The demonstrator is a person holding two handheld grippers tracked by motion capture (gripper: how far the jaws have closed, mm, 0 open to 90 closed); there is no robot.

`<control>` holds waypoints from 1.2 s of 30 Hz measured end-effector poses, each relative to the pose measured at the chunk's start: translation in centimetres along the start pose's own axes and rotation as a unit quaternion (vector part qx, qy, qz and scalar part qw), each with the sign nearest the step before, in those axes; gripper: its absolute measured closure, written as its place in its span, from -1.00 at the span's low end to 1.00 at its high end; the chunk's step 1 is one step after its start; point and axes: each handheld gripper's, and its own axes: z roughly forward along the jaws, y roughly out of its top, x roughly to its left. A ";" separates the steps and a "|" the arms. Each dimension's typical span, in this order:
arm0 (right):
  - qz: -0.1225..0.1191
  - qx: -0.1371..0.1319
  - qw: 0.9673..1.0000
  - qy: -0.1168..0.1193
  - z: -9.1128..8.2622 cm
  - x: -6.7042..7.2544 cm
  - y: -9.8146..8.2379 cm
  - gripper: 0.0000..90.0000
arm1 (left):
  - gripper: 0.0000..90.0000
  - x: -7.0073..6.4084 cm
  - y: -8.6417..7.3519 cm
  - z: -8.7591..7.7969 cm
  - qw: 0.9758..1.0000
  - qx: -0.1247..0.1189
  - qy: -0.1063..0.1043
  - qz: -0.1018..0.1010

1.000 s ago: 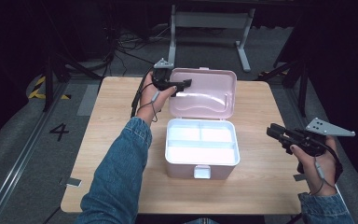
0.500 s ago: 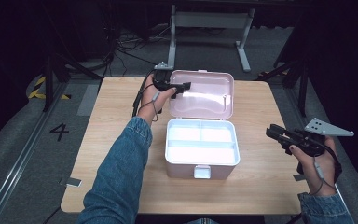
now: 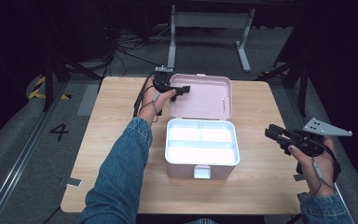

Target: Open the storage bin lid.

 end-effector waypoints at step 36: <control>0.011 -0.015 1.000 0.017 0.6 0.3 0.0 0.38 | -0.31 -0.4 0.1 -2.5 0.997 -0.022 0.067 0.005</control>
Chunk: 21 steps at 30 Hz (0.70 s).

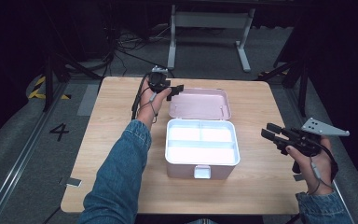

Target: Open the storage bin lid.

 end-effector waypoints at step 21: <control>-0.003 0.027 1.000 0.002 2.9 -1.7 1.3 0.29 | -0.30 -6.3 -1.2 -15.2 0.989 -0.014 -0.016 0.144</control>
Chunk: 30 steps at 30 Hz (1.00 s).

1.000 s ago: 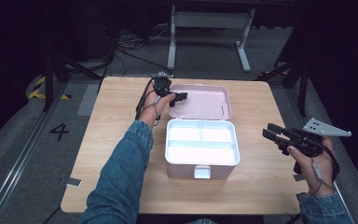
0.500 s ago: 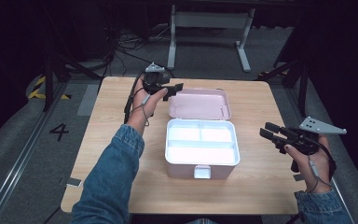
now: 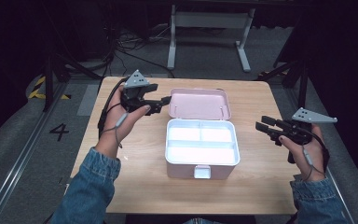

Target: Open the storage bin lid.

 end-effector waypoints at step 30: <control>0.017 0.068 0.998 -0.004 1.1 -2.4 -1.1 0.22 | -0.29 0.6 -9.2 -4.0 0.993 0.070 0.043 -0.087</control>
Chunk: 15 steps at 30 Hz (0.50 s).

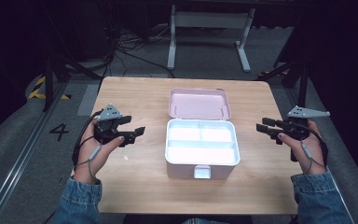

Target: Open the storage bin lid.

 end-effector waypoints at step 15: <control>0.034 0.031 0.999 -0.025 1.4 -2.7 -2.4 0.12 | -0.27 2.5 -3.1 2.4 0.998 0.044 0.041 -0.034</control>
